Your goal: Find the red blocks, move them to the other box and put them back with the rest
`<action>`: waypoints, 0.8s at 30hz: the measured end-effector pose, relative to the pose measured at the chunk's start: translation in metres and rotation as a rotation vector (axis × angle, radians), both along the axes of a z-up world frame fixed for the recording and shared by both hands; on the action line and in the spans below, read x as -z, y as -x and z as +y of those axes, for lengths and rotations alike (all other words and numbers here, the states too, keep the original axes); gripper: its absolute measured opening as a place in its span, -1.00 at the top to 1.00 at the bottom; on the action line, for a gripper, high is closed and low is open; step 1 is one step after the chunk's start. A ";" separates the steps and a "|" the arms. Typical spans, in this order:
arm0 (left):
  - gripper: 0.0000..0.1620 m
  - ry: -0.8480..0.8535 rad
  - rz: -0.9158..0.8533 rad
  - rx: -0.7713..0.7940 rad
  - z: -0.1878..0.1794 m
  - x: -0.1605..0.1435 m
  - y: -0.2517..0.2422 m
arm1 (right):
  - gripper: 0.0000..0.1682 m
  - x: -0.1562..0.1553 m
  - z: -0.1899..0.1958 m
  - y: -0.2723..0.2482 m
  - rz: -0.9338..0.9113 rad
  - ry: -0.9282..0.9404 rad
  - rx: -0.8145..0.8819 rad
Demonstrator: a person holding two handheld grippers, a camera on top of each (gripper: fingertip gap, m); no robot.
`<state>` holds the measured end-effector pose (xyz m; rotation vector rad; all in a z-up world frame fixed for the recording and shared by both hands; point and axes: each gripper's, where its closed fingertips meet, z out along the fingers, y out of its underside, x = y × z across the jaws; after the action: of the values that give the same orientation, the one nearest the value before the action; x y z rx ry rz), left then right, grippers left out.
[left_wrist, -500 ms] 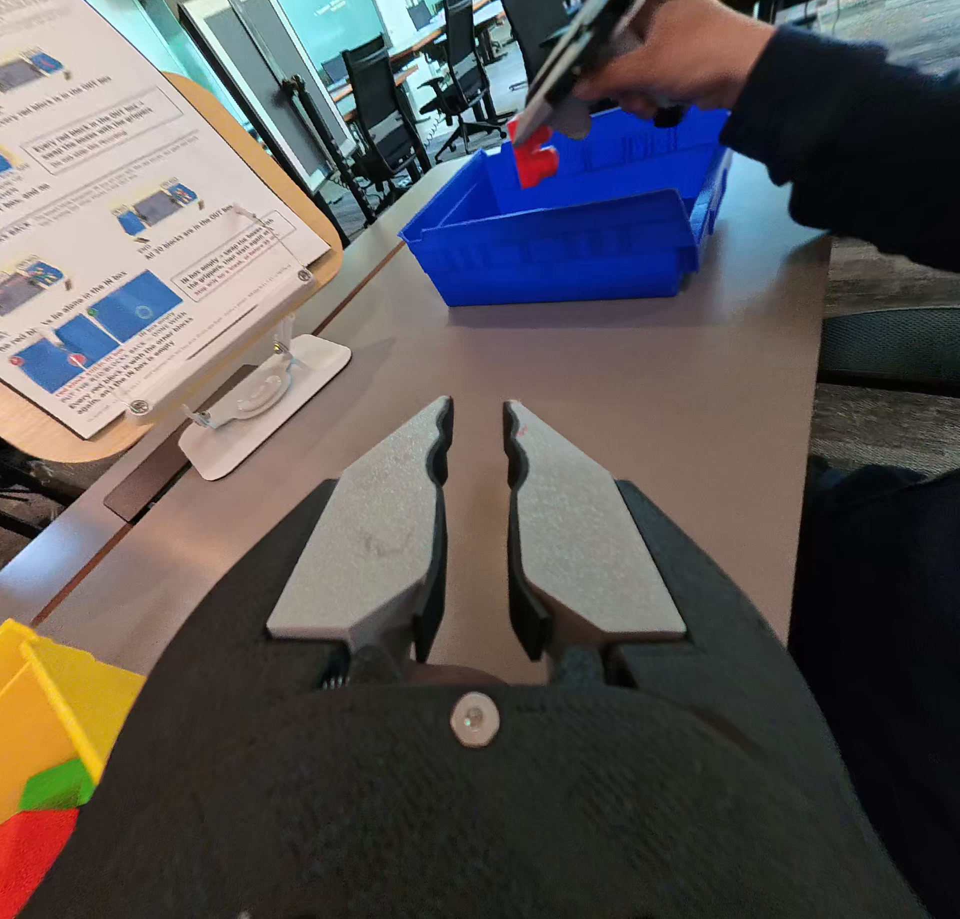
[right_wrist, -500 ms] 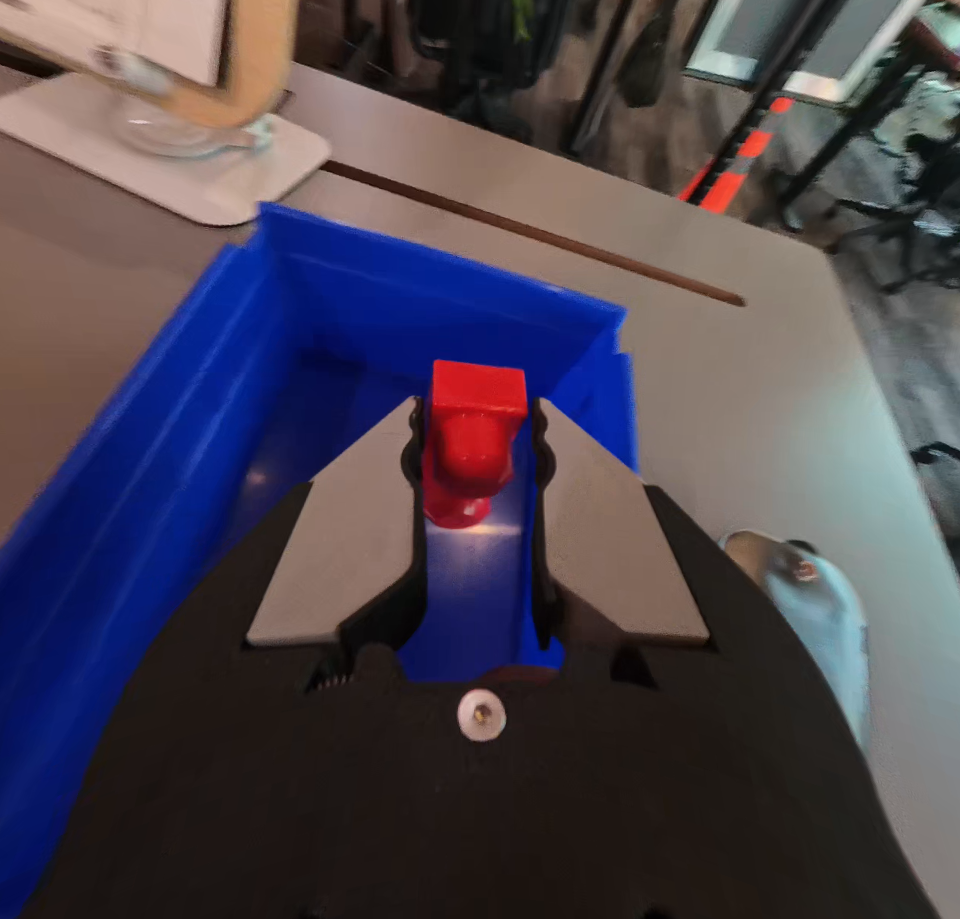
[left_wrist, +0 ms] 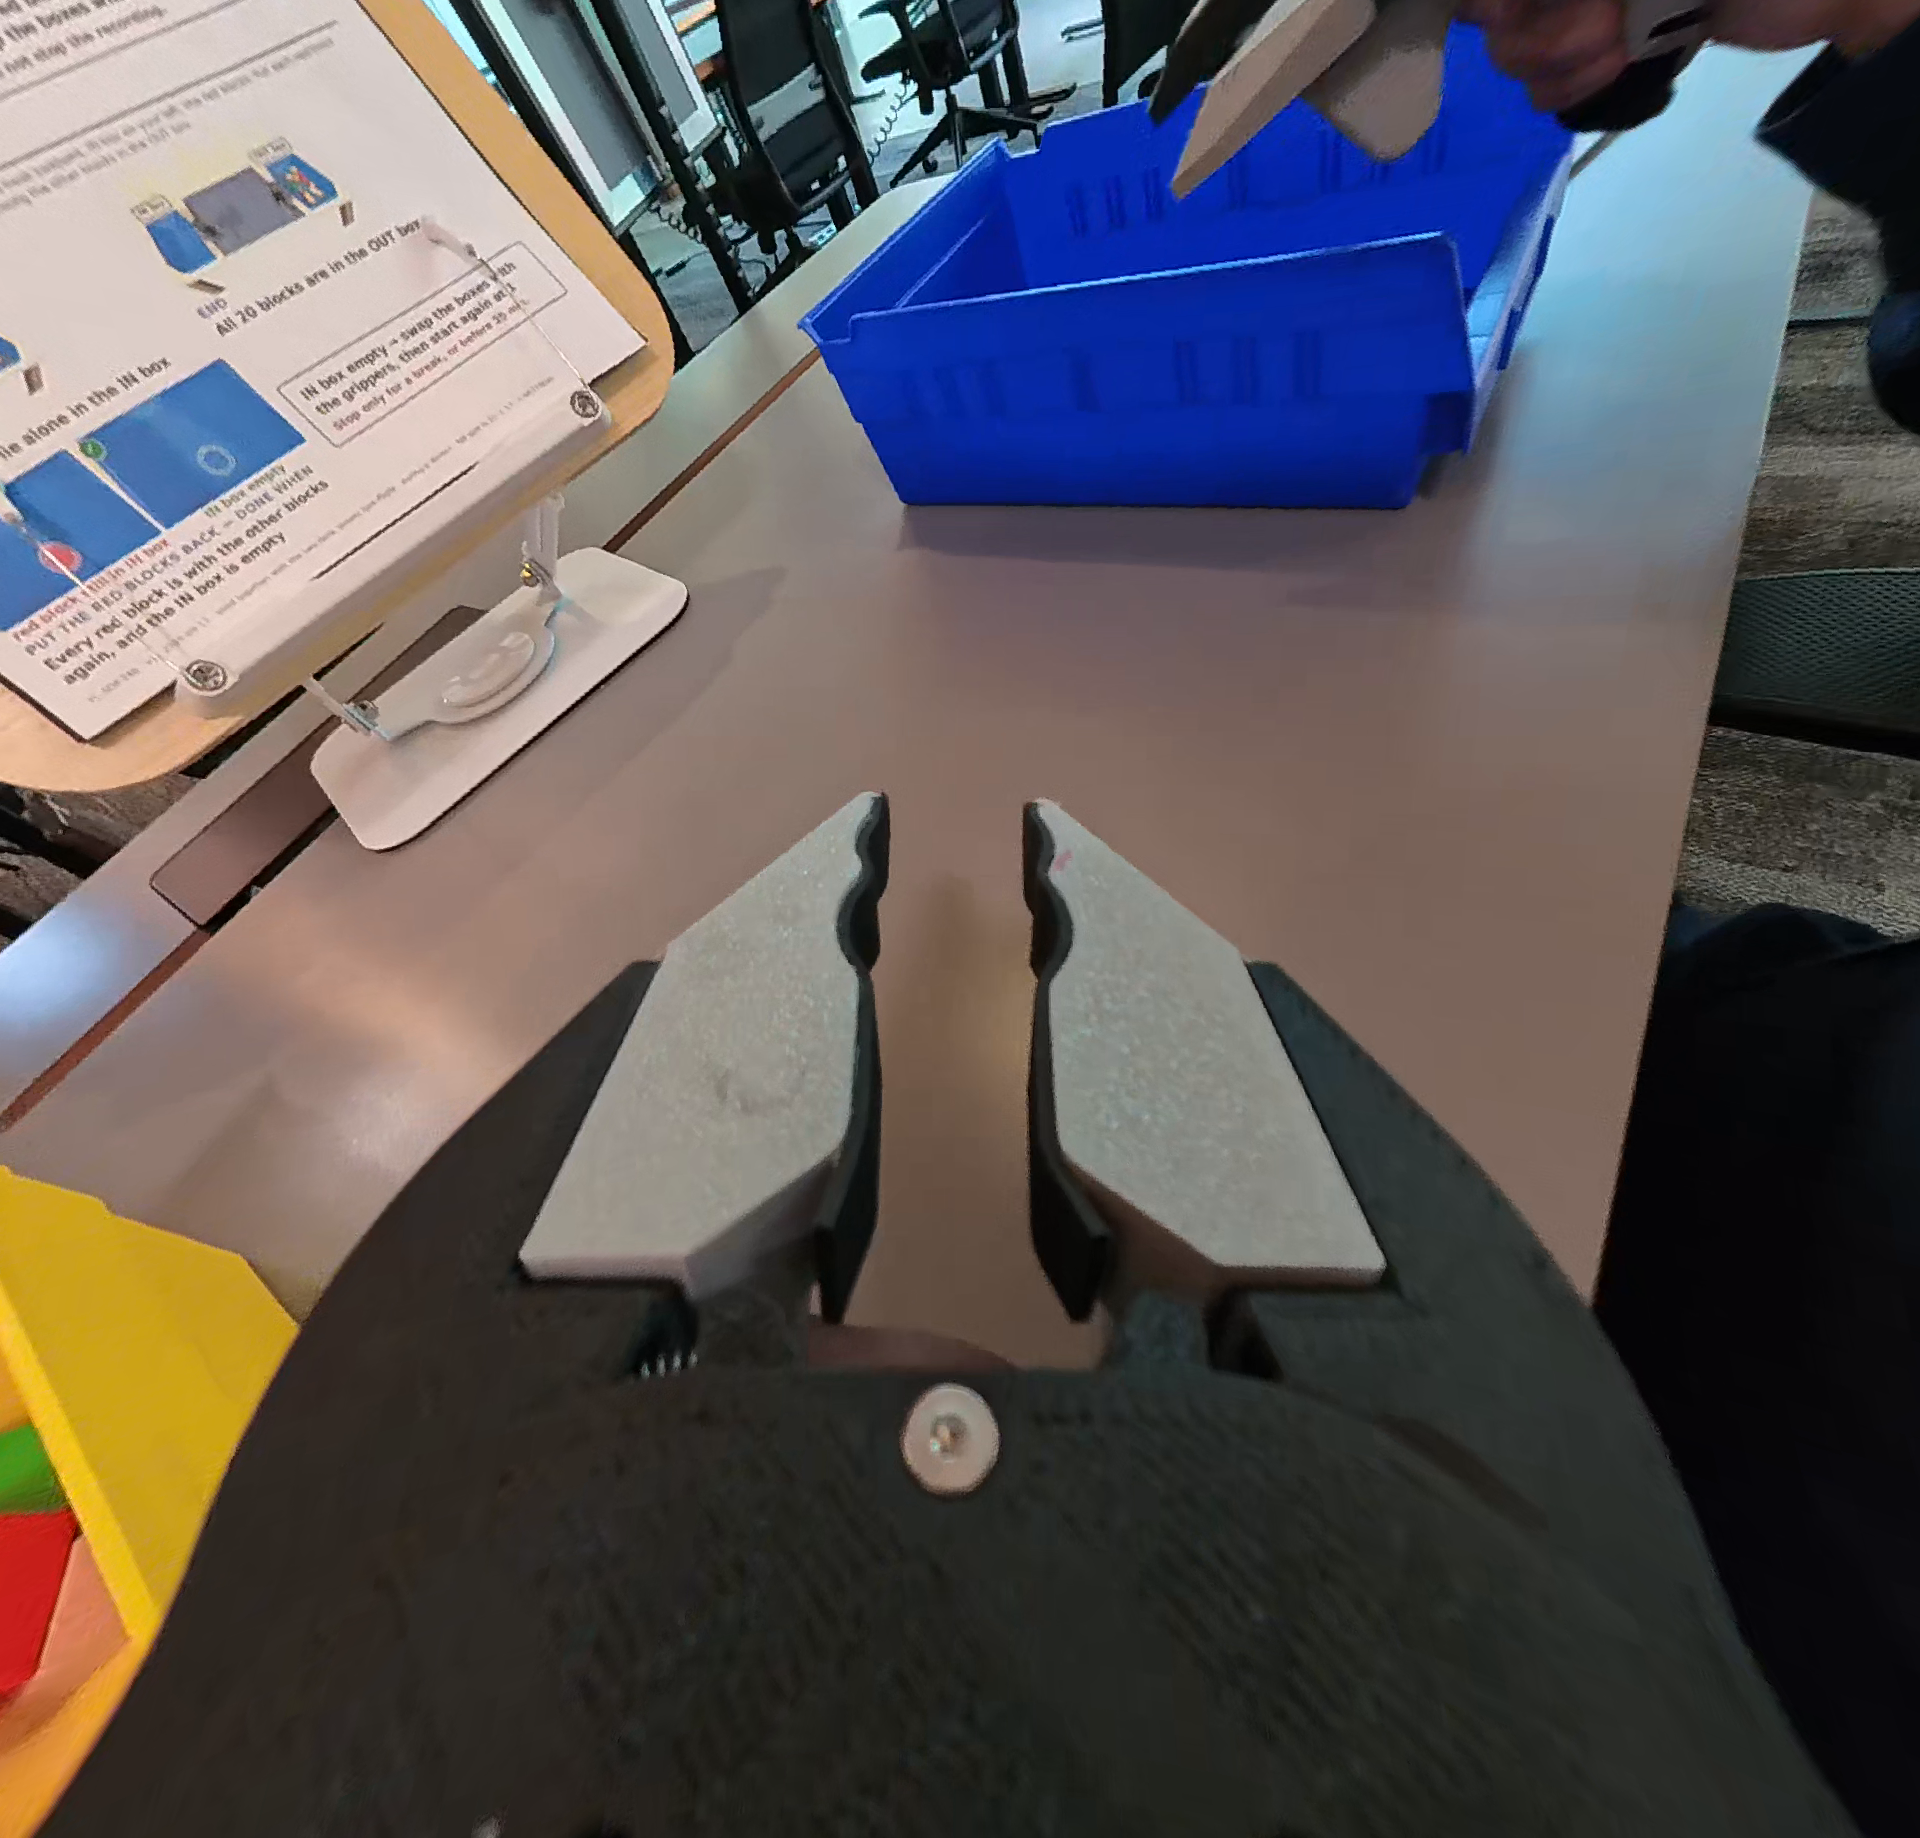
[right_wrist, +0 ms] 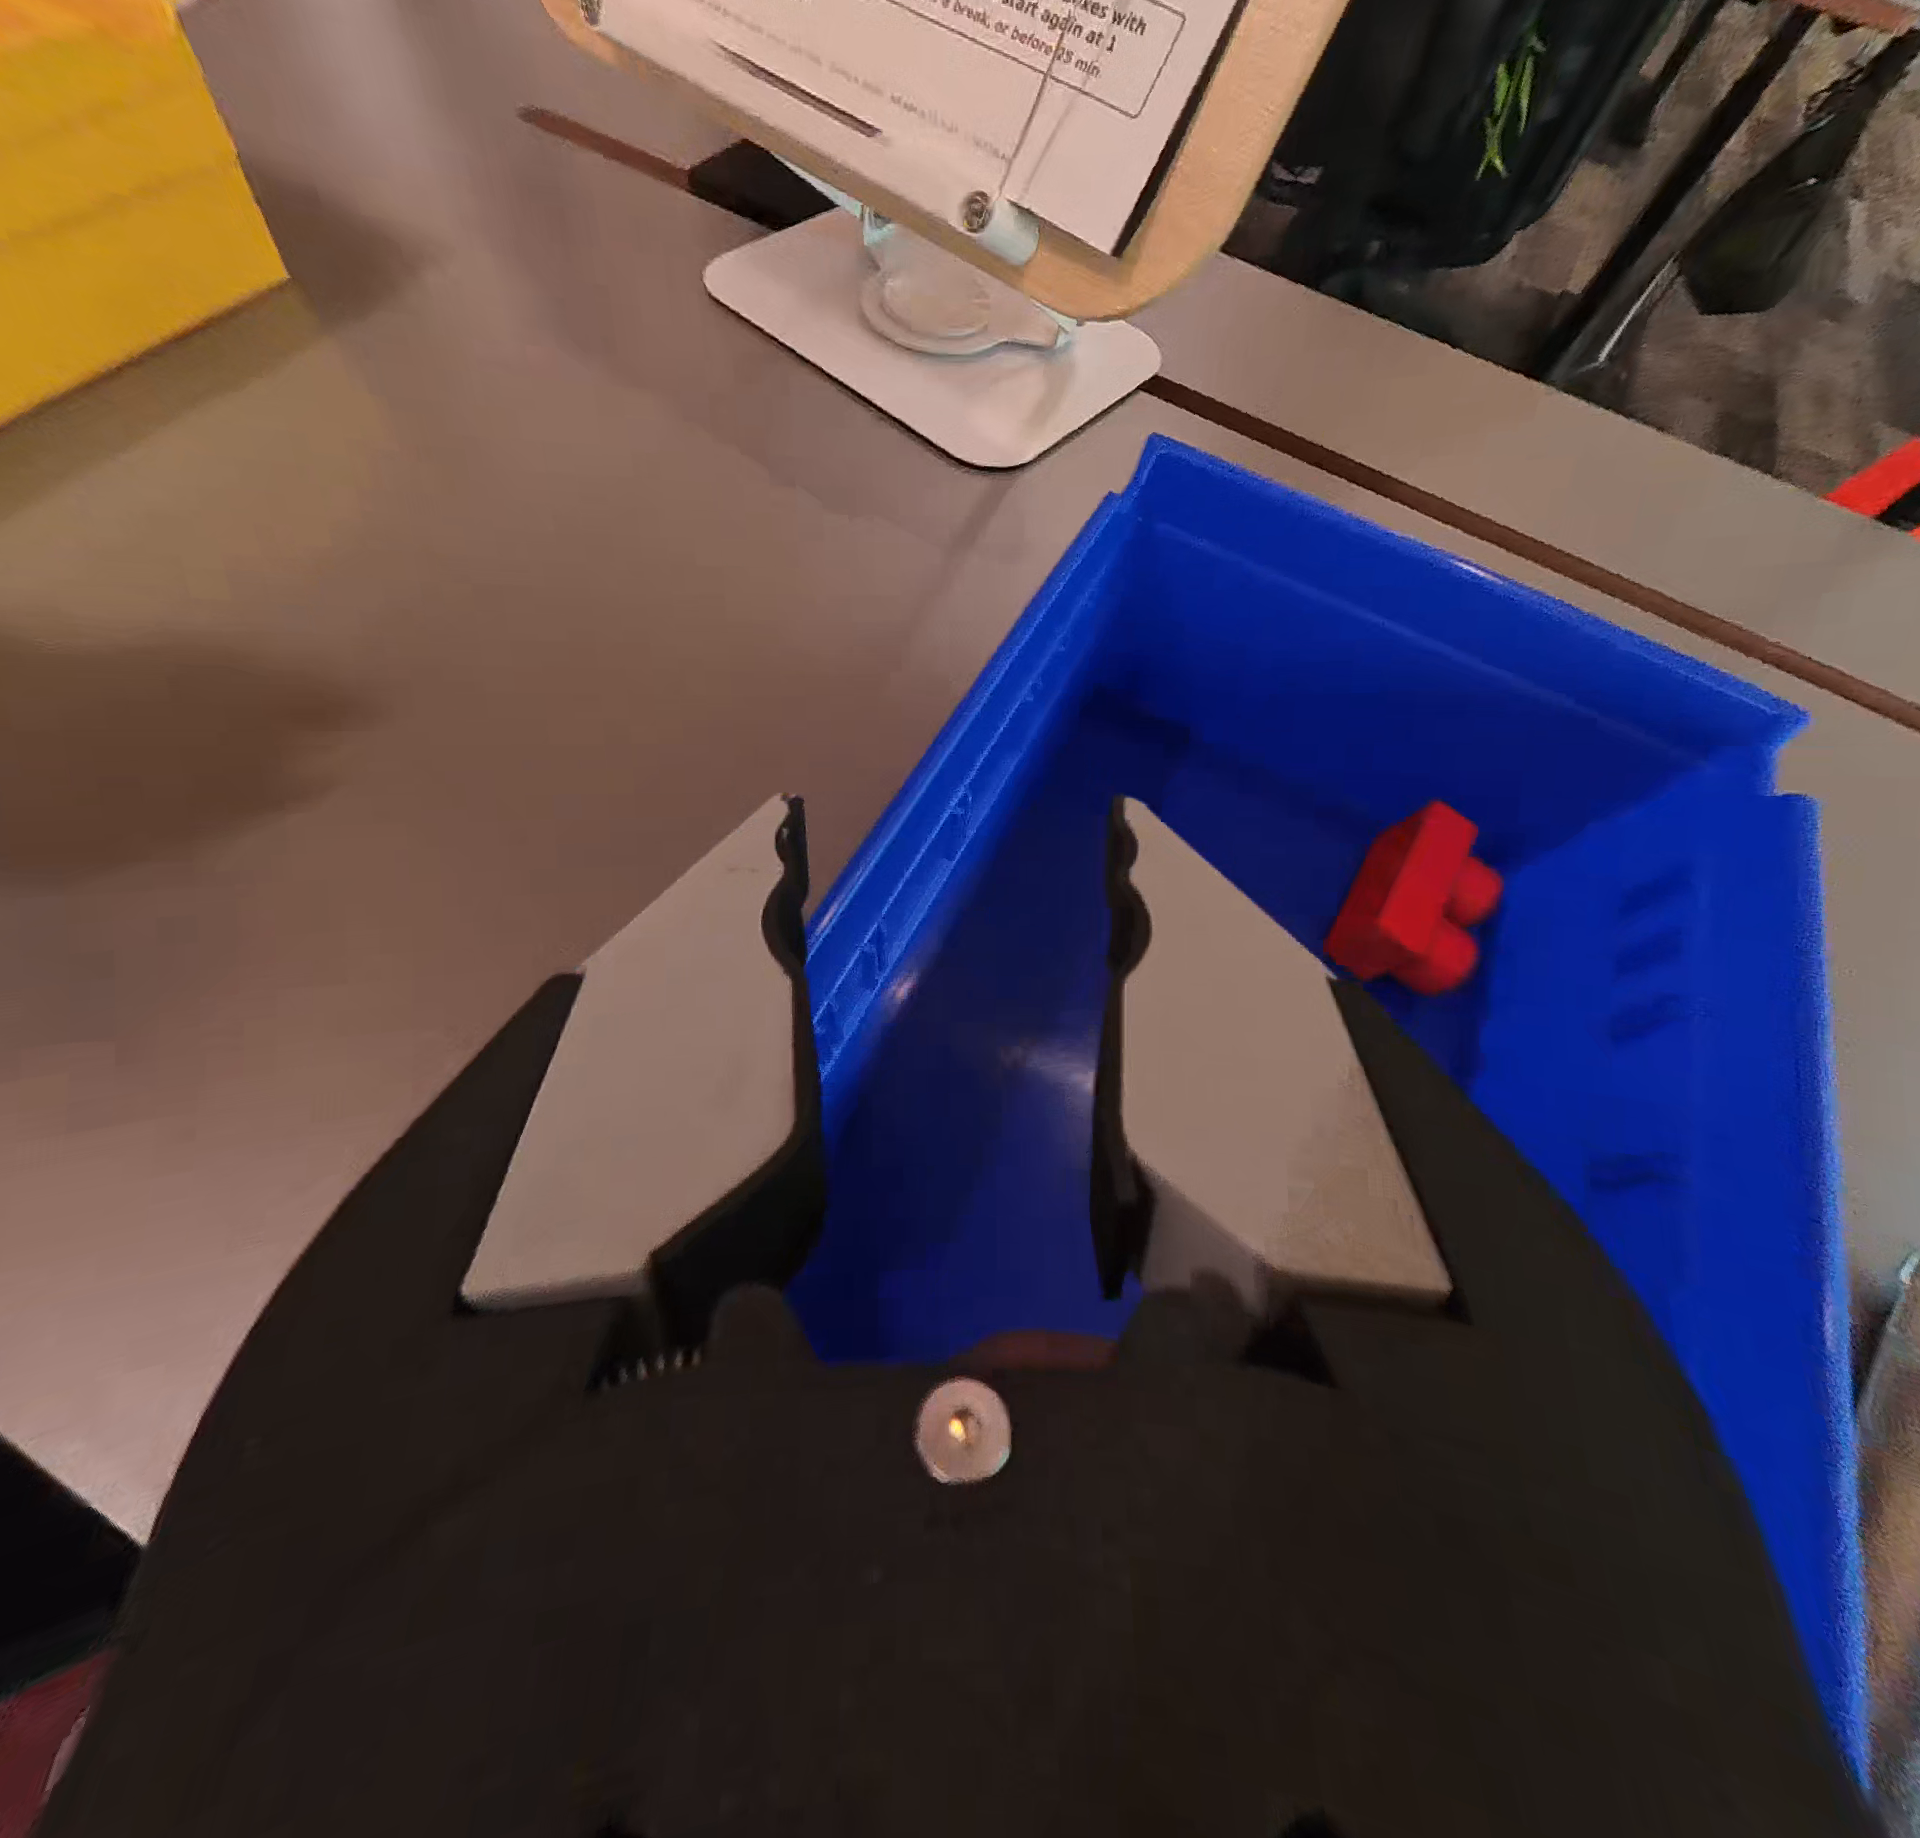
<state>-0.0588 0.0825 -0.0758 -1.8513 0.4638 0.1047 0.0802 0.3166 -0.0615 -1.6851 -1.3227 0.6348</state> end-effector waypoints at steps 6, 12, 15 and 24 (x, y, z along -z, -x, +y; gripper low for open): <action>0.67 0.028 -0.006 -0.080 -0.020 0.003 0.012 | 0.32 -0.017 -0.008 -0.006 0.008 0.037 -0.034; 0.57 0.127 0.035 -0.316 -0.078 0.003 0.081 | 0.33 -0.018 -0.015 -0.007 0.011 0.032 -0.055; 0.55 0.140 0.018 -0.434 -0.112 -0.013 0.130 | 0.33 -0.016 -0.017 -0.006 -0.004 0.023 -0.054; 0.51 0.411 -0.071 -0.555 -0.166 0.022 0.226 | 0.35 -0.033 -0.041 0.012 0.068 0.050 -0.107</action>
<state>-0.2849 -0.0831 -0.0980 -2.3398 -0.1019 0.3356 0.0685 0.2756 -0.0281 -1.6255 -1.3655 0.7866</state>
